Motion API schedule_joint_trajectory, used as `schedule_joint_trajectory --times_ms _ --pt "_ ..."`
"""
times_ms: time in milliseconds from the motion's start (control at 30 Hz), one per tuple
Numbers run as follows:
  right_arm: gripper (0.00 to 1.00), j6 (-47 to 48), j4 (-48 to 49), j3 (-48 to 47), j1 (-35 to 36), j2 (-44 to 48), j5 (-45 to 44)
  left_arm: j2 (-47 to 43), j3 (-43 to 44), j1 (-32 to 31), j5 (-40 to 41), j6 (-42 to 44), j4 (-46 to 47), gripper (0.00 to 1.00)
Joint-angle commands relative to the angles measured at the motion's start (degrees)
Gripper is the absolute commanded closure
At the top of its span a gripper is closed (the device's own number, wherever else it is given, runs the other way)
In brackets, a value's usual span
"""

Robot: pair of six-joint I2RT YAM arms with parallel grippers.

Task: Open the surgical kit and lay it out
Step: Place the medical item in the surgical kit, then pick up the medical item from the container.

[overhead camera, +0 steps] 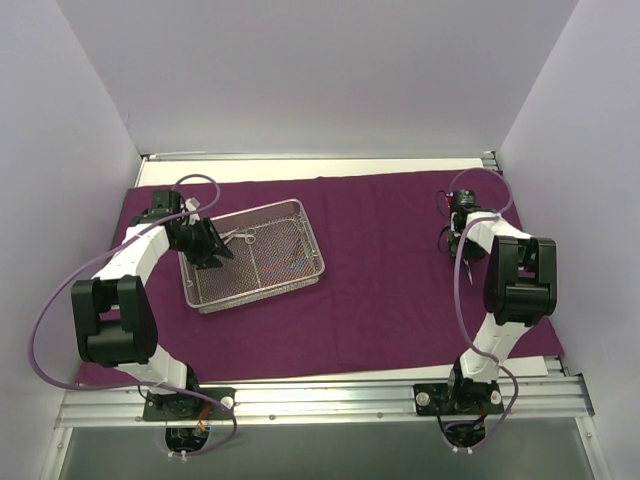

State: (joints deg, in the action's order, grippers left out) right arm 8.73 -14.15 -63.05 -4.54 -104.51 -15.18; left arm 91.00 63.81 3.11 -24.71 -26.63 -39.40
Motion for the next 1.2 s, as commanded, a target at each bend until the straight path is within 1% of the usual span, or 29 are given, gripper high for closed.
schedule_joint_trajectory --times_ms 0,100,133,167,200,267,300,333,367,400,433,467,533,567,600,633,667,733,767,833,867,1000,1033,1167 --pt "0.64 -3.45 -4.47 -1.19 -0.21 5.09 -1.86 0.49 3.16 0.40 0.10 0.70 0.38 0.49" --pt "0.62 -8.72 -10.53 -8.65 1.27 8.00 -4.33 0.76 4.65 0.49 1.15 2.28 -0.94 0.47" --pt "0.60 -13.08 -11.76 -10.50 2.07 8.61 -4.94 1.19 5.18 0.40 1.76 3.24 -1.29 0.46" --pt "0.59 -14.95 -14.56 -12.35 3.03 9.40 -6.08 1.63 7.01 0.40 2.47 3.78 -1.82 0.43" --pt "0.59 -16.10 -15.81 -16.02 3.91 9.50 -5.22 2.33 8.42 0.40 4.04 4.30 -3.91 0.43" --pt "0.59 -18.91 -19.22 -19.82 8.21 9.07 -4.07 4.62 11.93 0.31 5.81 5.62 -5.33 0.41" --pt "0.59 -19.62 -20.20 -23.40 9.79 8.80 -3.29 5.15 12.73 0.31 7.29 5.97 -5.86 0.39" --pt "0.59 -20.41 -21.17 -24.83 13.03 8.62 -3.02 6.11 13.26 0.31 8.18 6.76 -5.61 0.38" --pt "0.59 -22.60 -22.66 -26.06 14.71 8.27 -2.84 6.73 13.79 0.14 8.88 7.64 -5.43 0.36" --pt "0.59 -23.49 -22.85 -26.86 16.38 8.09 -0.05 7.78 16.15 0.22 9.41 8.95 -5.60 0.34" --pt "0.59 -24.45 -22.85 -27.91 18.14 7.92 1.80 10.22 17.65 0.05 9.59 10.36 -5.95 0.35" --pt "0.59 -25.60 -21.98 -28.09 21.99 7.83 3.65 11.38 19.06 -0.12 10.55 13.33 -6.13 0.35" --pt "0.60 -26.48 -19.96 -28.18 25.87 8.00 10.74 14.97 23.62 -1.18 13.45 16.68 -7.53 0.35" --pt "0.60 -26.75 -18.73 -28.36 29.11 8.18 12.26 15.95 24.94 -1.44 13.20 17.83 -7.88 0.36" --pt "0.60 -26.58 -18.46 -28.45 30.28 8.35 14.02 17.35 25.92 -2.49 13.72 19.06 -8.15 0.36" --pt "0.60 -26.49 -18.54 -28.80 31.24 8.62 17.43 17.72 26.71 -5.11 15.12 20.29 -7.89 0.36" --pt "0.60 -26.49 -18.89 -28.97 31.86 9.40 18.77 18.07 26.63 -6.44 18.70 23.18 -7.63 0.35" --pt "0.60 -26.05 -19.07 -28.45 32.40 10.64 20.18 19.90 26.80 -9.34 21.36 25.39 -7.01 0.33" --pt "0.60 -25.87 -19.16 -27.93 32.40 11.77 20.45 20.70 27.33 -9.79 23.11 26.36 -7.10 0.32" --pt "0.60 -25.17 -19.51 -27.40 32.31 13.01 20.63 22.98 28.12 -9.62 24.00 26.19 -7.80 0.32" --pt "0.60 -24.65 -20.12 -27.13 32.31 13.71 20.80 23.43 28.73 -9.53 24.18 26.11 -7.71 0.30" --pt "0.60 -23.06 -22.76 -27.13 32.31 14.77 20.54 23.87 27.95 -9.44 27.34 26.54 -7.19 0.29" --pt "0.60 -23.06 -22.85 -26.78 32.31 15.03 20.45 24.31 27.95 -9.44 27.69 28.81 -7.10 0.29" --pt "0.60 -23.15 -21.01 -23.79 32.13 16.97 21.33 26.94 28.56 -9.53 28.14 30.06 -7.62 0.29"
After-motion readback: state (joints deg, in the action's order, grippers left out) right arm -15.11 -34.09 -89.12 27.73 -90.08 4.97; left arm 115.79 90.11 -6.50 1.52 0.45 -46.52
